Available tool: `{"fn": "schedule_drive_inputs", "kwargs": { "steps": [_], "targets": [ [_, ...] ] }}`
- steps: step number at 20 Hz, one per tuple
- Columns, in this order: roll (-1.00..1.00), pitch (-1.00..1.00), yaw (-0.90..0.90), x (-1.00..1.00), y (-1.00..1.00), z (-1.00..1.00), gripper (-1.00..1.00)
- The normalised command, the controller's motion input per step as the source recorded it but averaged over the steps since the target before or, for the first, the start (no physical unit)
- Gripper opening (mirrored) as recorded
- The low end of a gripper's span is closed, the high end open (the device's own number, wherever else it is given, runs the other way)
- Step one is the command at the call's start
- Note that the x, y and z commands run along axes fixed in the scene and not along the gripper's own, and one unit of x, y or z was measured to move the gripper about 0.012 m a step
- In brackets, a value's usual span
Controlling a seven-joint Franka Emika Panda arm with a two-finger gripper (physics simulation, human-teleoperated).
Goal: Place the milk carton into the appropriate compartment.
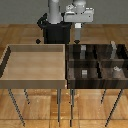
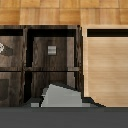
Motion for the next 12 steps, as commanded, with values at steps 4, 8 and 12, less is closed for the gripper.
{"fn": "schedule_drive_inputs", "kwargs": {
  "steps": [4,8,12],
  "targets": [
    [0.0,0.0,0.0,0.0,0.75,0.0,-1.0],
    [0.0,0.0,0.0,0.0,0.5,-0.25,-1.0],
    [0.0,0.0,0.0,-0.5,0.0,0.0,-1.0]
  ]
}}
